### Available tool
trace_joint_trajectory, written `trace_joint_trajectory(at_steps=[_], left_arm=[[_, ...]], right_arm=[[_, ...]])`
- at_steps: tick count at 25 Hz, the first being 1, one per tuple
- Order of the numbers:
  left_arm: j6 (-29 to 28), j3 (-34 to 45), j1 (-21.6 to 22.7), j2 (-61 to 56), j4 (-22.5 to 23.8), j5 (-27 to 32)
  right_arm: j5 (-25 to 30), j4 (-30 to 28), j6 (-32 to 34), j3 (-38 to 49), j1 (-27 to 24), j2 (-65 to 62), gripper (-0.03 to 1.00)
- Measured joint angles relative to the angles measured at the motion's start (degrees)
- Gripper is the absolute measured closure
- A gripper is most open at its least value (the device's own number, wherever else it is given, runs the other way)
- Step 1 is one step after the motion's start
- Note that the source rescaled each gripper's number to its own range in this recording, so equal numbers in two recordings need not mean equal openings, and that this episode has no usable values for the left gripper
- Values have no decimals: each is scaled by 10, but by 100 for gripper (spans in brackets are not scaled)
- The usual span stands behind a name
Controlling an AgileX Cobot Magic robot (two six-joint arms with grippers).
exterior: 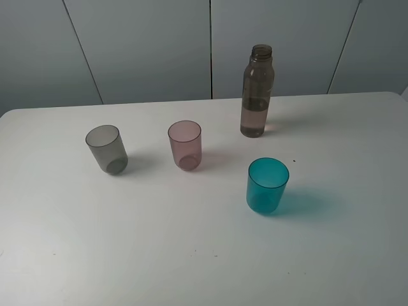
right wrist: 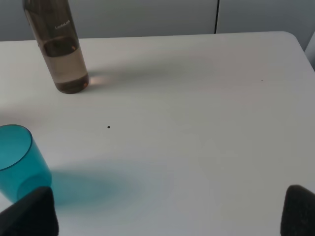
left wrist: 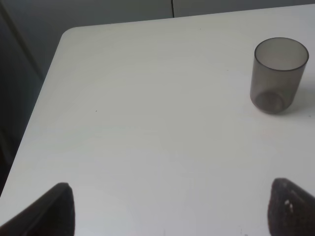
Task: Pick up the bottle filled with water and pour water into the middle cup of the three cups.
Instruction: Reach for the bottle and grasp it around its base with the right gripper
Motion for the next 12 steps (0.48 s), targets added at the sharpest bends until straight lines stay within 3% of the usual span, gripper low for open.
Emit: trace_joint_trajectory(at_steps=[12], left_arm=[[0, 0, 0, 0, 0, 0]], right_arm=[[0, 1, 0, 0, 0, 0, 4]])
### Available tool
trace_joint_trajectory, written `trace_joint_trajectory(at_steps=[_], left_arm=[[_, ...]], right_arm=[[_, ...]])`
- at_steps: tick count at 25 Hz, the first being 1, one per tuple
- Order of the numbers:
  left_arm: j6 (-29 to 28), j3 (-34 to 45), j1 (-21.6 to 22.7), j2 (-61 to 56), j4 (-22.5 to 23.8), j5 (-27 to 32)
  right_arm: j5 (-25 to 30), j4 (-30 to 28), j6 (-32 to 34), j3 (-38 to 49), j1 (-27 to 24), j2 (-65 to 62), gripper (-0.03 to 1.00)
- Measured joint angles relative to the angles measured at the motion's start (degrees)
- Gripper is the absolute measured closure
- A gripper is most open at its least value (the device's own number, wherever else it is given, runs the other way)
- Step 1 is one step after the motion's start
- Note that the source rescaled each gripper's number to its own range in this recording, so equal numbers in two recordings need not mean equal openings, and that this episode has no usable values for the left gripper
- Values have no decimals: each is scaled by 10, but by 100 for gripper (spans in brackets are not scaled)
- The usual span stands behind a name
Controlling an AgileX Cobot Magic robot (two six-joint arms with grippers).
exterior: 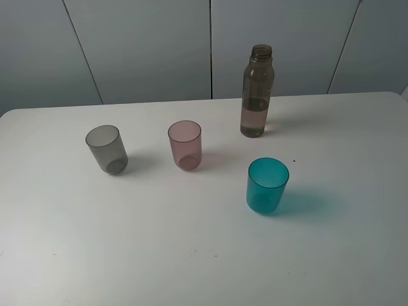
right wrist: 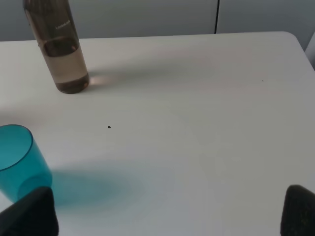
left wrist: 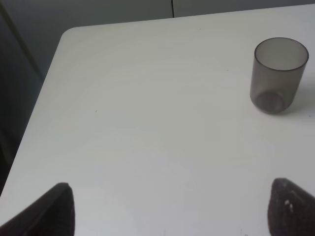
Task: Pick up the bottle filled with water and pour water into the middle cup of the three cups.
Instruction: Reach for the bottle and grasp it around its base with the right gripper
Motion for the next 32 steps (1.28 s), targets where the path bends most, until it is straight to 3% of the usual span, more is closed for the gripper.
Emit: trace_joint_trajectory(at_steps=[9, 14, 25, 28, 32], left_arm=[[0, 0, 0, 0, 0, 0], [0, 0, 0, 0, 0, 0], [0, 0, 0, 0, 0, 0], [0, 0, 0, 0, 0, 0], [0, 0, 0, 0, 0, 0]], right_arm=[[-43, 0, -74, -69, 0, 0, 4], [-83, 7, -87, -85, 0, 88, 4], [-272, 61, -97, -85, 0, 346, 4], [-327, 82, -122, -85, 0, 406, 4], [-349, 136, -206, -85, 35, 491, 4]])
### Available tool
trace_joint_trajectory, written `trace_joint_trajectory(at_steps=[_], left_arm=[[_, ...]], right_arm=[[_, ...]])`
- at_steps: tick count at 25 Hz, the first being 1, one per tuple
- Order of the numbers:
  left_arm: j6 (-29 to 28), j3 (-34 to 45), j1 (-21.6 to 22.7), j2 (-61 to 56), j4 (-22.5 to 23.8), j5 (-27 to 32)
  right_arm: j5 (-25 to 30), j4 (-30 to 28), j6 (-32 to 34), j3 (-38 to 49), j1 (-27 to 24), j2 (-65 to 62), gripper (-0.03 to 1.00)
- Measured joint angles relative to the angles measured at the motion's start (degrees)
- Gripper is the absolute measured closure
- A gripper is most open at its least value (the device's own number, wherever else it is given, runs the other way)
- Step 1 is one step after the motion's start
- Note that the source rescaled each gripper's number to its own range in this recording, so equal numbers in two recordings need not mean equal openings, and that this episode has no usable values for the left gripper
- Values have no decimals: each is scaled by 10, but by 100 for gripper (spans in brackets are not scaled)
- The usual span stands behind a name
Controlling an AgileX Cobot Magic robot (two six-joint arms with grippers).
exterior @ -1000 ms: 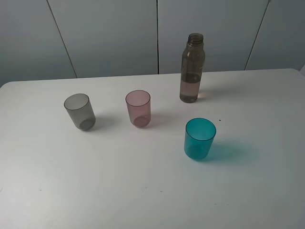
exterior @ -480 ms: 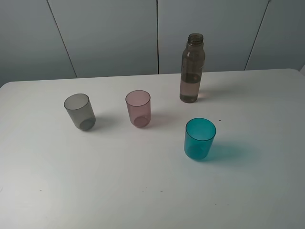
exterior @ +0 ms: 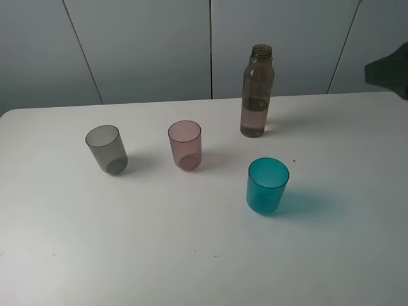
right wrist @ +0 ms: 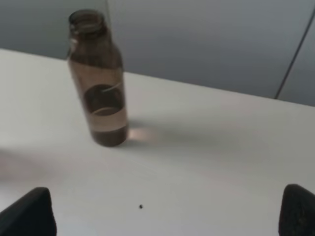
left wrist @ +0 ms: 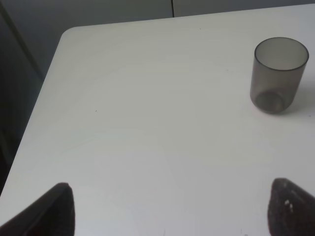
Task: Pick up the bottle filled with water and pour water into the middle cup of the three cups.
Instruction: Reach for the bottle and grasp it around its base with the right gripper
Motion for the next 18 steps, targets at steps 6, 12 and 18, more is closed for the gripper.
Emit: trace_joint_trajectory(at_steps=[6, 12, 18], left_arm=[[0, 0, 0, 0, 0, 0], [0, 0, 0, 0, 0, 0], [2, 0, 0, 0, 0, 0]], right_arm=[[-71, 116, -177, 1, 68, 108, 4], [-107, 145, -210, 1, 72, 190, 4], [-156, 160, -225, 1, 72, 231, 4]])
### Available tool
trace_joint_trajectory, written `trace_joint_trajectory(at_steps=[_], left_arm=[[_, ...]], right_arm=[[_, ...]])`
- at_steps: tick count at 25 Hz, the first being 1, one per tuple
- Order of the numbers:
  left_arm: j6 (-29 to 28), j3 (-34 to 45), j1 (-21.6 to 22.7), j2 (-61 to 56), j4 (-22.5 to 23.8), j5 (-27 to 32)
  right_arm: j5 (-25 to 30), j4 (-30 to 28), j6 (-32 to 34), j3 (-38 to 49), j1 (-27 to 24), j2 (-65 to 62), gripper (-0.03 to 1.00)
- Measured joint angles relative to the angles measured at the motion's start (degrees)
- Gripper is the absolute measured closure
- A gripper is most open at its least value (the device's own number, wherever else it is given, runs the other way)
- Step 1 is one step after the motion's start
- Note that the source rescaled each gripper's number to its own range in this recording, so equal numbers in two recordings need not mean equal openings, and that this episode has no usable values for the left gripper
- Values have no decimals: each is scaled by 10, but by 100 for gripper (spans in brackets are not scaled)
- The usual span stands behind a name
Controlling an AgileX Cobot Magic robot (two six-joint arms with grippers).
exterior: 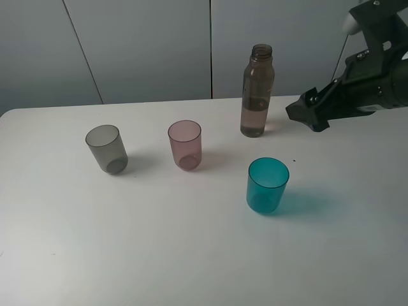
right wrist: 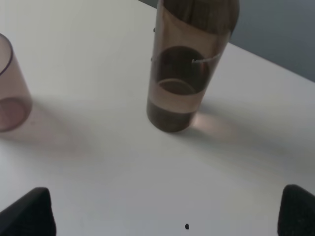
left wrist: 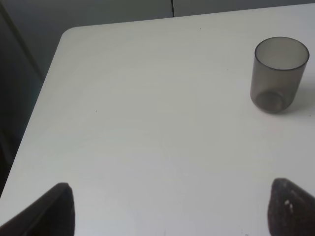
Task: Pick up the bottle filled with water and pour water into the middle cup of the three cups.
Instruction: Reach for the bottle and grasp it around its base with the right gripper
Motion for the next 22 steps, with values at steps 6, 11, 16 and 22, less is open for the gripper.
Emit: trace_joint_trajectory(at_steps=[6, 11, 16, 22], left_arm=[[0, 0, 0, 0, 0, 0], [0, 0, 0, 0, 0, 0], [0, 0, 0, 0, 0, 0], [0, 0, 0, 0, 0, 0]], right_arm=[[-70, -81, 72, 0, 0, 37, 4], [-144, -187, 216, 0, 0, 94, 4], [-189, -271, 326, 0, 0, 154, 4], [-300, -412, 481, 0, 0, 212, 4]])
